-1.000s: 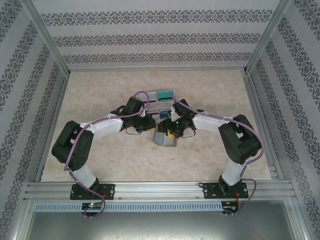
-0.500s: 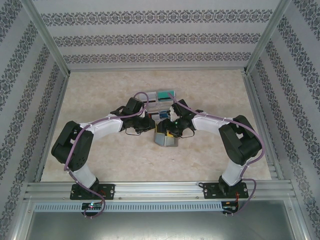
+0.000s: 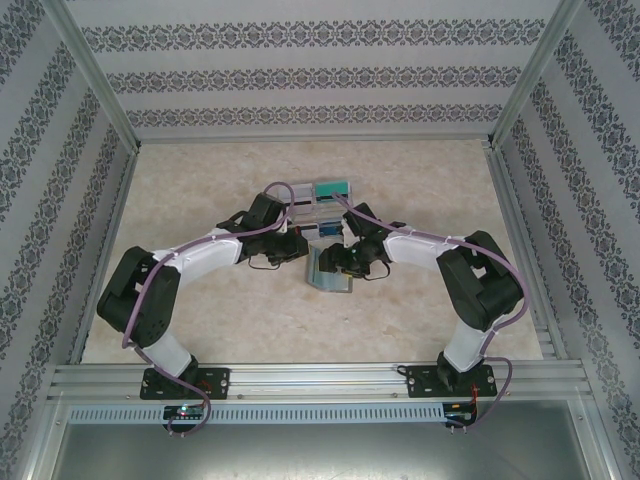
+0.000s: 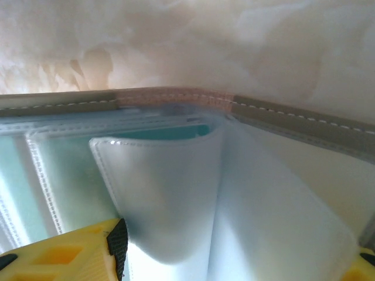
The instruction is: Put the credit cards into the card holder
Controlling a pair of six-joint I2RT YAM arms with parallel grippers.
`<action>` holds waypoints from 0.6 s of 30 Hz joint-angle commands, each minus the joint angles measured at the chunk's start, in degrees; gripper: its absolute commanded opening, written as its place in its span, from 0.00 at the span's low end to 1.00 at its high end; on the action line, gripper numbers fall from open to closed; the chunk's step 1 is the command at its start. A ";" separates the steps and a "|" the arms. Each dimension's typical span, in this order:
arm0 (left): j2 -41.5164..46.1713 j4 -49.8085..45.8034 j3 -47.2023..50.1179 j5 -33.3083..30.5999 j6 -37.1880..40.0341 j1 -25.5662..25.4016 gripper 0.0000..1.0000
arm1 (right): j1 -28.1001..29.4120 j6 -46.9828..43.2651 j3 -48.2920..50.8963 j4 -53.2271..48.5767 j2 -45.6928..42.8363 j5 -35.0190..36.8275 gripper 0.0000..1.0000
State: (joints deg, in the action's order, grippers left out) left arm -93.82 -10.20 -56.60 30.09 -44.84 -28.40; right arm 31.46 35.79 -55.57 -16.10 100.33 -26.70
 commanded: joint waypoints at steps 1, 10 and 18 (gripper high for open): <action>2.58 -0.97 0.39 -0.50 1.43 0.88 0.00 | -1.75 -2.61 1.58 -4.25 -1.45 3.66 0.60; 0.90 0.66 3.12 -0.76 1.58 1.42 0.00 | -4.03 -4.48 1.25 -6.27 -3.75 3.78 0.60; -2.44 6.30 8.94 -0.18 -0.28 1.37 0.00 | -3.43 -5.61 -0.26 -7.42 -2.07 4.66 0.61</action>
State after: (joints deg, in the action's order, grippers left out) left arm -95.07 -6.46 -49.63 29.69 -44.64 -27.64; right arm 27.75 31.99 -54.70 -21.28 97.78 -24.38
